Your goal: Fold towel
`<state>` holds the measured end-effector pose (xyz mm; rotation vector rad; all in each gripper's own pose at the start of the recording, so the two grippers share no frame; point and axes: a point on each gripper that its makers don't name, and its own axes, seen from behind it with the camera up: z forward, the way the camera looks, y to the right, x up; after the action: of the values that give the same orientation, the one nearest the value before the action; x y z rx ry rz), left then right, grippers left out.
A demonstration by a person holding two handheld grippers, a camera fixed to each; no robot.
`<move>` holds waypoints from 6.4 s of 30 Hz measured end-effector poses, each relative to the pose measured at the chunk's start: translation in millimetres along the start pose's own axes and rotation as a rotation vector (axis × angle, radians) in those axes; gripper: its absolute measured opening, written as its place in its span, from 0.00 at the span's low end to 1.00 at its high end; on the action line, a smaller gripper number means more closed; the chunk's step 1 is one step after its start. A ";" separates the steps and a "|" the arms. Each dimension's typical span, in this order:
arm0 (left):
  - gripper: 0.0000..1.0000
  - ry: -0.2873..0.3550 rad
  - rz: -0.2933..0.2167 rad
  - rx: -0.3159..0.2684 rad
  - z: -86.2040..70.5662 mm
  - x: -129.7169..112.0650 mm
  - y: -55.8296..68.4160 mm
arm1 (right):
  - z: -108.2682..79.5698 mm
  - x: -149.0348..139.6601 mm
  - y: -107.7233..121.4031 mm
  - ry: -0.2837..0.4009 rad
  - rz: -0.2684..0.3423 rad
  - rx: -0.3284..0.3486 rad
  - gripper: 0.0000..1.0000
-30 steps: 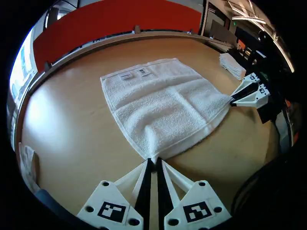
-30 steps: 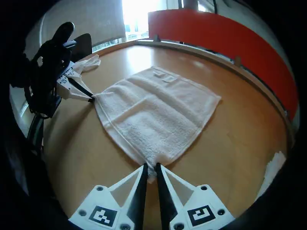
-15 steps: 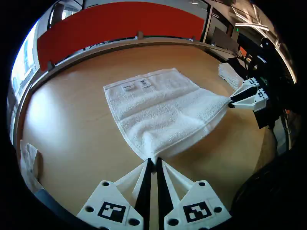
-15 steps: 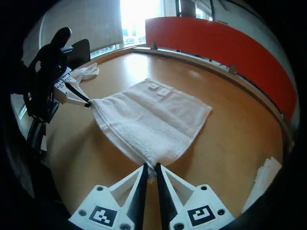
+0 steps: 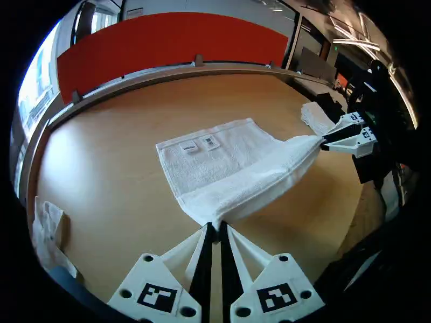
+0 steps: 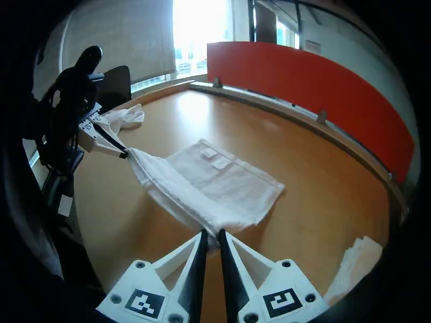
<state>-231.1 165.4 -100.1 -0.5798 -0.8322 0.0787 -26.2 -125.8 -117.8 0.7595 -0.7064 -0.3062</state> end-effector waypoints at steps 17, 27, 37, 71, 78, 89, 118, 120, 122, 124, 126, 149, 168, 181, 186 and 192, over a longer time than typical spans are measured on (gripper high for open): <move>0.09 0.002 -0.043 -0.024 -36.8 12.1 19.3 | -31.0 18.5 -8.1 0.017 0.018 0.003 0.17; 0.09 0.008 -0.053 -0.035 -49.6 14.9 27.8 | -41.9 24.5 -10.5 0.019 0.003 0.009 0.17; 0.09 0.009 -0.047 -0.031 -46.4 15.5 25.5 | -39.9 21.3 -12.1 0.008 -0.007 0.014 0.17; 0.09 -0.017 -0.036 0.025 36.7 39.3 -21.9 | 32.4 -2.9 41.6 -0.079 0.075 -0.027 0.16; 0.09 -0.032 -0.012 0.042 51.1 37.6 -29.8 | 46.7 -7.9 49.1 -0.093 0.077 -0.030 0.17; 0.10 -0.044 -0.001 0.057 78.0 34.5 -41.8 | 64.1 -17.1 61.0 -0.121 0.085 -0.029 0.17; 0.46 -0.064 0.011 0.149 101.1 32.2 -70.9 | 91.0 -26.8 107.2 -0.143 0.053 -0.182 0.70; 0.57 -0.061 0.010 0.154 100.6 33.8 -73.2 | 91.6 -24.1 111.4 -0.137 0.058 -0.196 0.76; 0.66 -0.058 0.011 0.160 100.1 35.3 -76.5 | 91.8 -22.4 114.2 -0.135 0.062 -0.205 0.79; 0.72 -0.056 0.012 0.169 99.8 36.5 -79.9 | 92.0 -20.9 116.2 -0.133 0.064 -0.212 0.81; 0.77 -0.054 0.013 0.180 99.6 37.6 -83.7 | 92.1 -19.5 117.8 -0.132 0.065 -0.217 0.81; 0.78 -0.022 -0.003 0.209 89.4 47.1 -94.8 | 83.6 -7.7 121.9 -0.102 0.051 -0.231 1.00; 0.78 -0.027 -0.081 0.198 59.5 7.1 -72.0 | 56.6 -25.5 81.3 -0.094 0.066 -0.200 1.00; 0.78 -0.014 -0.154 0.224 41.2 -17.2 -66.0 | 42.1 -38.0 65.5 -0.095 0.084 -0.193 1.00; 0.78 -0.011 -0.163 0.243 35.4 -22.1 -68.2 | 42.6 -41.0 63.0 -0.101 0.076 -0.178 1.00; 0.78 -0.006 -0.208 0.266 25.0 -30.8 -70.5 | 44.8 -46.8 58.8 -0.116 0.058 -0.142 1.00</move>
<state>-280.9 108.5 -71.4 -0.2408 -0.8676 0.0005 -90.6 -85.3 -74.7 0.5886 -0.8059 -0.3458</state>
